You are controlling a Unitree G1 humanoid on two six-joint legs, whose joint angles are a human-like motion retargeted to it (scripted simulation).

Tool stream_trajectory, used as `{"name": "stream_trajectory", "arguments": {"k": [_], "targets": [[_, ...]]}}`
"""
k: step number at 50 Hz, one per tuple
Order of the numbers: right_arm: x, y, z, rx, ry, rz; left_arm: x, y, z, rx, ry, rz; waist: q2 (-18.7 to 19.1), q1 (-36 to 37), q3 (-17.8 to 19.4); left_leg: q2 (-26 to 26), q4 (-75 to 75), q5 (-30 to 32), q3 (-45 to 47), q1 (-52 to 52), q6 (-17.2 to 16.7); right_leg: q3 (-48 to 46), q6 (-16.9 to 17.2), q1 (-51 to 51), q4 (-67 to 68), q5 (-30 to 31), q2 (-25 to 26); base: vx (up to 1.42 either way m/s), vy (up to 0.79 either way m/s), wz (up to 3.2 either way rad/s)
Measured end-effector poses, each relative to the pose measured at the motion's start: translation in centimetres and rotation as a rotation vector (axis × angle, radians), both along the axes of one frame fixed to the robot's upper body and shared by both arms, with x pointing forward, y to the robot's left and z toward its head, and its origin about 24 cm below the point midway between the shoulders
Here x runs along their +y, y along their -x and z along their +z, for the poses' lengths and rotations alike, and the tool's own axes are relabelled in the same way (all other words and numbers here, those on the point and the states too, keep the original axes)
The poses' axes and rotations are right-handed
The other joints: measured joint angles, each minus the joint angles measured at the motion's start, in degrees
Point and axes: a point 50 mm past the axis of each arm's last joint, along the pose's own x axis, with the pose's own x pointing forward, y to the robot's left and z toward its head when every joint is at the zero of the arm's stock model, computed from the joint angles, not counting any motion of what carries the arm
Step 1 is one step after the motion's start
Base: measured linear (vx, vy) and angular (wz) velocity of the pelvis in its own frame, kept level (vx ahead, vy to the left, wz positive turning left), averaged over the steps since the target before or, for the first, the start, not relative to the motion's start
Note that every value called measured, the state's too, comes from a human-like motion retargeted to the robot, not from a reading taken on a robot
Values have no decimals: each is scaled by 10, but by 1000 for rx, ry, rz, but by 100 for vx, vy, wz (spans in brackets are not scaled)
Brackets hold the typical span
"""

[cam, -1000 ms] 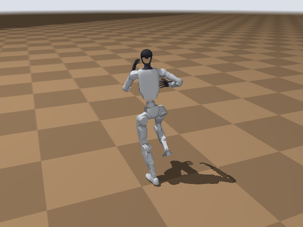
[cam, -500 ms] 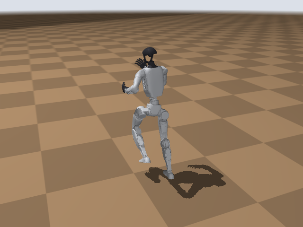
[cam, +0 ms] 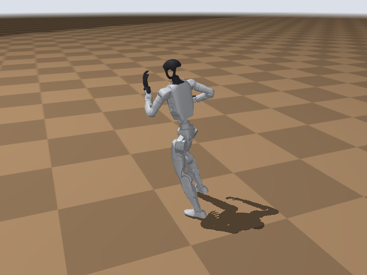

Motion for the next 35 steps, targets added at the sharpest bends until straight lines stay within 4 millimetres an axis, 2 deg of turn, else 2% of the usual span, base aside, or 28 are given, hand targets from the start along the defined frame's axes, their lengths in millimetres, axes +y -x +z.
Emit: {"name": "stream_trajectory", "arguments": {"k": [3, 5, 6, 7, 8, 9, 10, 12, 13, 14, 15, 16, 17, 18, 20, 23, 25, 27, 28, 30, 32, 33, 34, 35], "targets": [[-26, 30, -1, 123, 106, -74, 3, 12, 11, -76, 18, -21, -20, -54, 1, 2, -22, 28, 1, 54, -21, 89, 65, 47, -266, 95, -15, 83, -59, 282], [-35, 39, 2, 171, 177, -84, 7, 18, 14, -96, 35, -31, -45, -75, 16, 11, 6, 9, 42, 97, -14, 177, 96, 65, -346, 137, -41, 73, -69, 225], [-37, 40, 3, 182, 210, -79, 10, 18, 11, -78, 43, -43, -60, -76, 25, 16, 54, -13, 50, 111, 0, 197, 104, 77, -352, 154, -58, 66, -73, 169], [-38, 39, 3, 187, 250, -72, 13, 18, 6, -51, 49, -55, -72, -75, 36, 23, 114, -38, 52, 116, 16, 207, 110, 91, -350, 158, -72, 62, -74, 137], [-38, 37, 3, 178, 305, -60, 15, 15, -1, -8, 48, -71, -81, -71, 47, 31, 200, -70, 41, 107, 35, 198, 114, 107, -336, 137, -81, 55, -72, 123], [-39, 32, 1, 162, 376, -49, 17, 8, -12, 57, 38, -74, -84, -60, 55, 40, 296, -105, 21, 83, 50, 183, 117, 113, -306, 91, -80, 49, -68, 112], [-40, 27, -2, 140, 455, -37, 18, 1, -25, 132, 25, -72, -82, -47, 61, 50, 397, -140, -2, 53, 64, 165, 119, 115, -270, 32, -74, 41, -60, 100], [-40, -4, -5, 46, 646, 21, 35, -21, -70, 361, 71, 75, -54, -30, 89, 64, 559, -199, -37, -13, 80, 134, 115, 83, -154, -69, -46, 32, -50, 88], [-37, -24, -5, -14, 722, 53, 44, -29, -102, 518, 137, 148, -43, -21, 99, 67, 622, -222, -39, -44, 90, 120, 108, 61, -90, -102, -40, 25, -44, 92], [-28, -45, 1, -104, 772, 85, 54, -33, -138, 672, 124, 261, -36, -11, 105, 72, 671, -239, -29, -77, 102, 107, 97, 44, -44, -124, -40, 22, -41, 102], [-16, -67, 12, -208, 811, 118, 65, -31, -176, 824, 64, 388, -32, -1, 109, 78, 715, -253, -11, -109, 116, 93, 84, 30, -6, -141, -42, 20, -38, 113], [4, -85, 26, -332, 764, 129, 73, -22, -201, 919, 13, 430, -34, 17, 104, 83, 739, -261, 20, -140, 129, 81, 70, 25, 4, -152, -47, 19, -34, 116], [25, -101, 43, -448, 698, 139, 80, -9, -221, 999, -33, 460, -38, 39, 97, 85, 755, -265, 52, -169, 140, 70, 58, 23, 8, -159, -52, 19, -30, 115], [47, -112, 60, -549, 595, 146, 88, 4, -231, 1048, -63, 474, -45, 70, 86, 82, 758, -264, 85, -193, 145, 60, 47, 25, -2, -159, -57, 21, -25, 121], [87, -120, 98, -727, 387, 195, 101, 25, -231, 1077, -101, 472, -58, 138, 68, 65, 728, -247, 144, -235, 147, 33, 39, 47, -50, -133, -67, 24, -16, 146], [121, -100, 145, -906, 130, 337, 116, 45, -213, 1095, -198, 420, -79, 234, 18, 23, 599, -210, 201, -276, 150, -18, 49, 110, -169, -18, -77, 31, -2, 228], [132, -81, 163, -991, 22, 412, 135, 57, -201, 1094, -170, 619, -101, 276, -17, -25, 460, -173, 218, -276, 148, -22, 65, 155, -249, 96, -80, 39, 8, 295], [141, -61, 172, -1065, -23, 506, 127, 69, -192, 1099, -287, 403, -118, 307, -38, -66, 280, -111, 233, -235, 119, 24, 89, 190, -287, 194, -71, 43, 9, 292], [144, -52, 175, -1099, -49, 532, 129, 74, -189, 1094, -280, 399, -118, 324, -44, -73, 191, -74, 245, -205, 102, 53, 97, 201, -281, 220, -56, 44, 8, 259], [149, -35, 181, -1172, -110, 568, 132, 81, -179, 1068, -244, 409, -101, 353, -43, -63, 36, 1, 288, -134, 61, 84, 97, 209, -200, 214, -10, 44, 6, 236], [148, -23, 186, -1232, -158, 563, 130, 80, -170, 1012, -121, 418, -71, 369, -31, -28, -28, 48, 341, -89, 37, 57, 81, 191, -21, 155, 31, 39, 3, 261], [148, -21, 186, -1234, -189, 545, 128, 78, -170, 1011, 85, 400, -58, 368, -25, -15, -40, 61, 362, -73, 35, 38, 72, 176, 85, 125, 40, 34, 0, 297], [146, -20, 185, -1231, -197, 529, 126, 76, -166, 978, 91, 412, -46, 365, -19, -6, -45, 49, 365, -61, 34, 20, 68, 160, 191, 99, 44, 30, -1, 319], [143, -20, 183, -1224, -194, 515, 123, 74, -160, 929, -1, 446, -36, 360, -13, 2, -46, 26, 360, -51, 33, 3, 65, 144, 297, 76, 46, 25, -3, 331]]}}
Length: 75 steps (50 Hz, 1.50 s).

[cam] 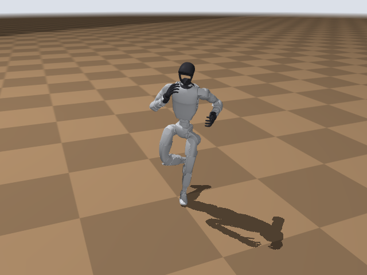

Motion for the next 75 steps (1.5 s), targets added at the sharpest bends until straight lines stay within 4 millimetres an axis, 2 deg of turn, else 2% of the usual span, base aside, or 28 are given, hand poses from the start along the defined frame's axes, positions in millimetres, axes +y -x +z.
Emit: {"name": "stream_trajectory", "arguments": {"k": [2, 5, 7, 9, 11, 13, 16, 20, 23, 25, 28, 30, 33, 35, 39, 43, 46, 50, 53, 56, 58, 60, 62, 65, 68, 70, 73, 75], "targets": [[-8, -7, -11, 86, -12, -47, -7, -9, 2, -38, -18, 31, 6, -12, 6, -5, 7, -112, -69, 1, 13, -8, 11, -46, 200, -43, 1, 20, -9, 330], [-17, -28, -36, 234, -19, -175, -25, -38, -4, -92, -5, 2, -6, -44, 71, 8, 181, -282, -182, -58, 74, 14, 39, -110, 430, -122, 52, 12, -25, 321], [-29, -52, -64, 361, -21, -359, -55, -81, -12, -108, 61, -31, 5, -61, 130, 16, 304, -322, -251, -114, 97, 21, 37, -169, 507, -169, 82, 5, -26, 305], [-40, -64, -91, 460, -10, -510, -87, -111, 9, -210, 107, -78, -5, -105, 176, -19, 330, -322, -307, -129, 110, 42, 13, -227, 535, -215, 46, 14, -15, 300], [-53, -59, -105, 507, 5, -571, -115, -122, 58, -413, 154, -170, -10, -156, 197, -51, 302, -322, -361, -109, 119, 61, -19, -268, 501, -246, -2, 34, -8, 265], [-70, -43, -112, 549, 42, -568, -132, -114, 117, -664, 140, -263, 5, -203, 200, -47, 268, -311, -409, -80, 104, 60, -45, -288, 401, -254, -14, 54, -9, 204], [-92, -17, -120, 670, 156, -529, -137, -83, 185, -1020, 62, -284, 28, -260, 162, -16, 113, -198, -428, -14, 44, 47, -64, -293, 143, -232, -2, 69, -16, 134], [-111, 6, -127, 825, 354, -511, -122, -50, 202, -1166, 402, -426, 55, -370, 84, -9, -27, 8, -414, 40, -29, -44, -36, -181, -355, -143, -6, 83, -24, 175], [-120, 10, -144, 924, 398, -554, -111, -44, 173, -1061, 579, -554, 22, -388, 45, -55, -8, 66, -344, 74, -34, -105, 29, -83, -626, -110, -31, 81, -41, 124], [-118, 1, -155, 922, 421, -588, -103, -39, 148, -995, 403, -496, -16, -350, 36, -85, 165, 5, -279, 40, 21, -93, 42, -58, -664, -94, -58, 71, -41, -21], [-111, -34, -161, 872, 380, -585, -84, -45, 103, -761, -25, -274, -21, -266, 61, -68, 595, -118, -246, -107, 51, -65, 1, -49, -599, -126, -68, 58, -30, -71], [-105, -65, -157, 833, 340, -590, -64, -60, 51, -446, -116, -116, 5, -206, 96, -42, 836, -158, -248, -187, 16, -44, -32, -55, -480, -208, -66, 60, -21, -85], [-69, -108, -106, 585, 289, -547, -40, -64, -57, 98, -23, 26, 1, -132, 125, -36, 1066, -210, -228, -314, 46, -14, -33, -82, -333, -291, -94, 60, -25, -65], [-32, -115, -44, 351, 177, -424, -16, -43, -95, 291, -103, 102, -27, -84, 112, -33, 1135, -222, -209, -416, 63, 6, -32, -91, -319, -313, -99, 69, -29, -61], [23, -83, 43, -4, -40, -193, 16, 13, -111, 494, -115, 126, -94, 5, 51, -49, 1022, -192, -193, -536, 83, 43, -24, -48, -432, -201, -87, 91, -17, -59], [50, -43, 59, -88, -147, 53, 18, 51, -114, 563, 50, 127, -145, 75, 11, -57, 682, -147, -138, -464, 116, 110, 4, 31, -570, 46, -92, 110, 1, -64], [57, -19, 50, -126, -97, 183, 14, 53, -104, 505, 68, 124, -135, 99, -6, -65, 308, -75, -87, -304, 98, 178, 6, 68, -559, 105, -62, 113, 11, -82], [51, -10, 21, -16, -9, 299, 5, 31, -80, 352, 120, 99, 4, 90, -6, -15, -20, 94, -126, -82, -23, 152, -63, 74, -268, 15, 45, 110, 19, -85], [42, -27, -12, 154, 102, 212, -15, -4, -54, 162, 146, 12, 40, 21, -2, -12, -19, -10, -158, -31, -18, 119, -99, -37, 74, -95, 34, 90, 20, 42], [20, -56, -58, 380, 87, -1, -41, -63, -9, -118, 122, -72, 14, -66, 36, -48, 74, -177, -200, -30, 70, 163, -61, -178, 361, -184, 60, 77, 6, 122], [-10, -68, -96, 529, 70, -217, -61, -102, 50, -371, 83, -120, 5, -130, 72, -59, 164, -243, -239, -39, 102, 163, -36, -257, 470, -225, 75, 78, 0, 200], [-48, -59, -119, 642, 39, -359, -84, -113, 127, -672, 84, -193, 18, -203, 89, -57, 196, -266, -284, -30, 92, 140, -26, -329, 497, -245, 62, 90, 5, 231], [-84, -35, -124, 724, 35, -418, -105, -98, 189, -945, 84, -267, 50, -290, 72, -47, 150, -231, -326, -2, 62, 109, -32, -384, 437, -243, 19, 106, 4, 214], [-118, -9, -130, 882, 120, -456, -129, -66, 228, -1189, 25, -338, 113, -404, 33, -6, 54, -94, -359, 44, 0, 29, -63, -404, 232, -214, -45, 118, -10, 138], [-141, 13, -140, 1047, 176, -504, -149, -55, 228, -1216, 23, -484, 156, -457, 6, 30, -23, 89, -340, 91, -51, -55, -63, -323, -111, -163, -39, 124, -28, 79], [-150, 27, -148, 1126, 202, -551, -157, -52, 225, -1204, 14, -558, 138, -471, 1, 16, -29, 139, -305, 135, -52, -48, -23, -228, -380, -122, -19, 127, -37, 88], [-149, 34, -156, 1171, 216, -583, -155, -56, 208, -1145, 5, -568, 36, -453, 19, -55, 163, 67, -286, 167, -4, 32, 35, -85, -612, -113, -49, 123, -46, 31], [-143, 27, -155, 1134, 224, -570, -147, -66, 186, -1039, 26, -559, 1, -424, 21, -78, 441, -14, -285, 77, 16, 50, 39, -49, -642, -120, -66, 105, -41, -33]]}}
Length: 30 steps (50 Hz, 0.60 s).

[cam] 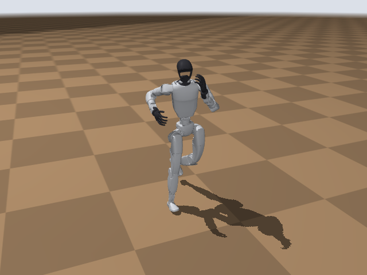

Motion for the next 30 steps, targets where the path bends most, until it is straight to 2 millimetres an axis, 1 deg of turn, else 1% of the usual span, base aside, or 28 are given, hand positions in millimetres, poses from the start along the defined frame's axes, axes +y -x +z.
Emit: {"name": "stream_trajectory", "arguments": {"k": [2, 3, 4, 5, 6, 7, 8, 9, 10, 11, 12, 13, 15, 16, 17, 18, 20, 22, 23, 24, 25, 27, 28, 29, 30], "targets": [[7, -17, 4, -76, -30, 14, 18, -15, -31, 166, 19, 46, -3, 32, 4, 7, 281, -64, 12, -122, 24, -8, -23, 8, 20, 4, -4, 91, -31, -34], [12, -28, 4, -114, -66, 17, 31, -22, -52, 271, 37, 113, 4, 50, 11, 18, 406, -90, 16, -181, 37, -8, -45, 6, 46, -10, 0, 90, -25, -56], [19, -43, 4, -155, -102, 23, 47, -29, -80, 407, 62, 208, 10, 71, 21, 26, 510, -112, 18, -234, 45, -1, -68, -3, 92, -41, 7, 91, -22, -83], [28, -59, 4, -196, -134, 34, 65, -31, -113, 557, 86, 320, 16, 93, 34, 33, 605, -131, 20, -284, 49, 10, -92, -14, 148, -82, 16, 95, -21, -117], [42, -79, 13, -274, -138, 60, 83, -27, -150, 727, 114, 395, 8, 118, 41, 30, 663, -148, 32, -328, 52, 27, -98, -36, 221, -119, 13, 99, -20, -135], [58, -98, 29, -369, -143, 96, 100, -16, -183, 880, 133, 464, -1, 145, 46, 28, 710, -160, 46, -371, 52, 44, -105, -47, 272, -151, 12, 104, -18, -147], [75, -111, 55, -497, -157, 145, 117, 1, -208, 1002, 137, 515, -13, 175, 46, 32, 733, -162, 62, -415, 47, 59, -111, -38, 277, -169, 12, 110, -14, -144], [89, -118, 83, -626, -180, 187, 132, 20, -225, 1096, 121, 562, -25, 209, 39, 39, 734, -164, 76, -452, 43, 72, -113, -25, 272, -172, 12, 118, -9, -140], [101, -118, 113, -757, -208, 227, 144, 40, -236, 1177, 92, 605, -36, 246, 28, 48, 725, -165, 89, -484, 39, 83, -113, -8, 260, -168, 12, 122, -2, -101], [109, -114, 138, -872, -238, 256, 151, 55, -239, 1223, 26, 624, -47, 279, 3, 52, 689, -158, 94, -526, 53, 83, -107, 5, 231, -140, 9, 125, 5, -68], [117, -108, 159, -973, -266, 283, 157, 68, -241, 1268, -39, 634, -57, 311, -21, 57, 644, -149, 101, -558, 64, 86, -101, 20, 199, -103, 5, 130, 12, -40], [122, -100, 172, -1048, -289, 302, 161, 80, -242, 1312, -100, 634, -67, 343, -46, 66, 580, -135, 112, -570, 68, 91, -95, 42, 162, -52, -1, 136, 18, -43], [129, -84, 185, -1138, -330, 354, 165, 98, -243, 1377, -195, 607, -83, 392, -89, 77, 412, -103, 142, -558, 70, 102, -73, 89, 87, 78, -17, 142, 26, -33], [129, -78, 186, -1154, -326, 380, 164, 104, -242, 1391, -216, 586, -88, 404, -103, 73, 303, -86, 159, -530, 64, 111, -59, 112, 61, 136, -23, 143, 31, -14], [129, -72, 185, -1166, -319, 402, 163, 109, -241, 1399, -227, 567, -89, 414, -113, 66, 186, -69, 173, -496, 55, 121, -47, 134, 44, 182, -27, 143, 32, -3], [129, -67, 182, -1170, -304, 418, 162, 111, -239, 1394, -218, 551, -86, 419, -116, 55, 54, -51, 184, -448, 42, 135, -40, 157, 43, 204, -25, 144, 32, -12], [128, -58, 174, -1159, -304, 435, 159, 108, -232, 1355, -164, 533, -53, 425, -98, 47, -227, 3, 186, -319, -3, 170, -42, 195, 116, 189, 13, 143, 33, -32], [124, -54, 161, -1101, -345, 437, 155, 99, -222, 1274, -107, 536, 12, 417, -62, 79, -411, 77, 163, -196, -62, 172, -63, 203, 312, 126, 80, 138, 33, -24], [123, -55, 153, -1053, -356, 439, 151, 92, -217, 1224, -76, 540, 36, 402, -49, 96, -448, 95, 150, -160, -79, 154, -81, 187, 432, 92, 97, 128, 31, 20], [123, -58, 143, -992, -354, 439, 145, 82, -214, 1171, -34, 537, 47, 380, -38, 100, -452, 77, 137, -141, -75, 133, -100, 157, 556, 55, 93, 120, 29, 49], [123, -63, 133, -924, -345, 439, 139, 70, -210, 1115, 12, 529, 51, 355, -29, 99, -441, 43, 125, -130, -62, 112, -121, 121, 682, 17, 78, 110, 25, 76], [122, -78, 104, -765, -321, 390, 116, 27, -201, 992, 95, 460, 29, 297, -13, 73, -341, -82, 99, -149, 10, 110, -138, 35, 902, -60, 49, 100, 17, 100], [119, -84, 86, -686, -322, 340, 99, 1, -189, 919, 117, 415, 18, 273, -6, 65, -273, -137, 85, -170, 46, 118, -135, -11, 993, -92, 54, 95, 8, 98], [114, -85, 72, -623, -337, 290, 79, -24, -167, 826, 130, 366, 13, 257, 2, 67, -217, -178, 75, -187, 67, 123, -126, -59, 1060, -114, 73, 94, 3, 83], [108, -83, 59, -570, -359, 237, 58, -44, -139, 720, 136, 316, 10, 245, 9, 73, -165, -210, 67, -201, 79, 126, -115, -109, 1116, -131, 99, 99, 1, 63]]}}
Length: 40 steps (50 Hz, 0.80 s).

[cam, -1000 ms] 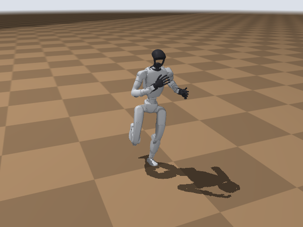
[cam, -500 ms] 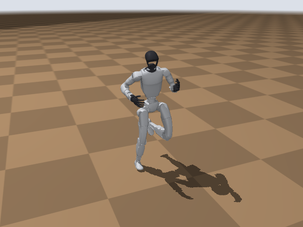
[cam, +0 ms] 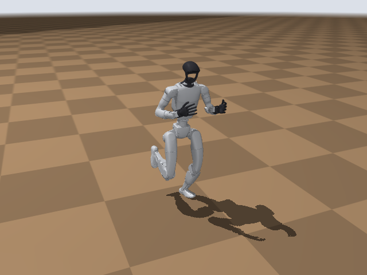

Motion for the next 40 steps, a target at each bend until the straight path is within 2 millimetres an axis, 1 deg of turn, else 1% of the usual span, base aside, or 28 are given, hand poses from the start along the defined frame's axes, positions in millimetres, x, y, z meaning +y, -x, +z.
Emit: {"name": "stream_trajectory", "arguments": {"k": [1, 2, 3, 5, 7, 9, 10, 12, 13, 15, 17, 18, 20, 22, 23, 24, 25, 26, 27, 28, 30, 31, 32, 33, 35, 37, 38, 40], "targets": [[-7, 9, -3, 18, -16, -6, -17, -7, 33, -132, -2, -51, 2, -15, 4, 6, 9, -13, -3, 9, -6, -5, 9, -44, 17, -5, 20, 104, 1, 58], [-15, 19, -4, 26, -18, -10, -32, -7, 66, -262, -10, -98, 6, -34, 6, 10, 7, -19, -6, 21, -14, -13, 16, -84, 22, -8, 35, 112, 3, 67], [-24, 30, 1, 16, 5, -4, -44, -2, 95, -388, -27, -137, 14, -61, 4, 12, -16, -14, -11, 42, -26, -26, 18, -119, 3, -8, 37, 117, 4, 85], [-39, 47, 9, 23, 74, 6, -61, 14, 134, -577, -54, -180, 38, -129, -10, 14, -93, 34, -25, 95, -50, -66, 6, -165, -88, -8, 14, 124, 2, 103], [-53, 56, 9, 86, 135, -8, -76, 27, 147, -662, -48, -248, 71, -186, -29, 27, -180, 132, -39, 150, -77, -120, -13, -171, -247, 4, -12, 131, -9, 81], [-63, 61, 2, 165, 201, -38, -90, 36, 147, -689, -45, -357, 100, -222, -50, 44, -245, 252, -49, 193, -110, -169, -17, -145, -460, 40, -11, 135, -20, 47], [-68, 64, -3, 207, 240, -54, -95, 40, 145, -694, -45, -414, 112, -236, -60, 49, -271, 311, -55, 212, -127, -189, -12, -122, -581, 64, -5, 138, -25, 46], [-73, 68, -17, 290, 290, -70, -99, 48, 142, -722, -74, -479, 95, -259, -65, 28, -286, 368, -72, 255, -142, -208, 23, -43, -846, 118, -6, 139, -29, 58], [-75, 68, -24, 328, 316, -82, -98, 51, 140, -729, -75, -494, 71, -266, -62, 3, -274, 368, -81, 282, -137, -208, 48, 3, -963, 136, -17, 139, -33, 44], [-76, 67, -37, 383, 344, -97, -95, 54, 134, -724, -100, -496, 2, -263, -39, -50, -184, 328, -90, 329, -112, -189, 98, 81, -1106, 147, -47, 135, -35, -7], [-75, 61, -44, 402, 352, -95, -88, 50, 119, -663, -125, -487, -45, -234, -25, -72, 44, 256, -67, 284, -80, -157, 105, 111, -1128, 155, -70, 121, -29, -64], [-74, 55, -46, 398, 344, -92, -83, 46, 110, -612, -126, -482, -49, -218, -20, -61, 189, 216, -50, 231, -61, -146, 92, 111, -1116, 161, -71, 108, -22, -68], [-70, 38, -48, 378, 291, -82, -70, 31, 85, -474, -116, -431, -34, -182, -2, -21, 455, 143, -40, 119, -22, -132, 48, 96, -1051, 131, -53, 101, -16, -77], [-59, 11, -47, 326, 230, -93, -48, 13, 40, -213, -48, -312, -9, -137, 19, 5, 647, 97, -52, 20, -20, -112, 3, 70, -934, 43, -24, 106, -10, -119], [-48, -4, -39, 267, 209, -88, -37, 9, 12, -78, -16, -262, -9, -112, 28, -6, 711, 81, -59, -24, -13, -101, -5, 66, -893, 10, -18, 111, -11, -136], [-34, -17, -23, 176, 174, -68, -23, 11, -12, 38, 19, -225, -16, -84, 30, -19, 752, 74, -58, -68, -12, -87, -8, 68, -869, -12, -17, 115, -11, -141], [-17, -27, -1, 71, 132, -36, -7, 17, -35, 142, 55, -193, -28, -55, 28, -33, 780, 71, -52, -111, -14, -72, -9, 74, -854, -29, -18, 123, -8, -144], [-1, -30, 26, -59, 90, 2, 10, 30, -47, 205, 62, -168, -45, -21, 18, -42, 773, 72, -40, -146, -20, -57, -6, 90, -867, -26, -23, 129, -5, -144], [13, -28, 53, -182, 47, 42, 25, 44, -57, 263, 60, -147, -64, 15, 6, -47, 756, 73, -26, -177, -24, -42, -2, 110, -885, -17, -30, 136, 0, -143], [26, -22, 75, -292, 1, 78, 38, 58, -62, 312, 42, -132, -86, 53, -7, -46, 720, 73, -10, -200, -25, -28, 3, 135, -916, 6, -39, 138, 5, -128], [45, -4, 109, -468, -56, 153, 56, 81, -66, 398, -48, -121, -129, 121, -34, -37, 612, 81, 26, -234, -8, -9, 19, 179, -979, 84, -63, 139, 11, -88], [52, 4, 118, -517, -75, 201, 62, 89, -69, 433, -94, -128, -151, 144, -47, -35, 532, 93, 45, -237, 1, -7, 32, 196, -1008, 141, -76, 140, 16, -50], [58, 12, 123, -557, -86, 247, 67, 97, -70, 467, -137, -132, -170, 166, -58, -32, 445, 104, 65, -233, 5, -4, 45, 216, -1034, 197, -88, 143, 20, -47], [62, 19, 126, -584, -80, 288, 74, 105, -71, 498, -178, -127, -184, 187, -65, -29, 344, 116, 84, -212, -3, 0, 55, 239, -1056, 252, -96, 147, 24, -65], [68, 30, 124, -615, -42, 359, 85, 120, -71, 546, -215, -101, -194, 219, -69, -29, 112, 141, 118, -140, -33, 0, 71, 294, -1085, 323, -102, 150, 29, -82], [67, 35, 120, -623, -3, 380, 93, 124, -66, 529, -224, -36, -162, 238, -48, -17, -130, 160, 139, -36, -91, -17, 66, 358, -1061, 317, -77, 147, 38, -66], [62, 36, 115, -609, 10, 374, 95, 124, -62, 503, -236, 2, -130, 242, -29, -2, -223, 169, 140, 18, -124, -29, 55, 394, -1025, 294, -56, 144, 43, -18], [48, 33, 102, -538, 15, 335, 92, 116, -57, 434, -299, 65, -68, 230, -4, 34, -305, 198, 104, 79, -171, -55, 22, 422, -885, 233, -17, 136, 41, 51]]}}
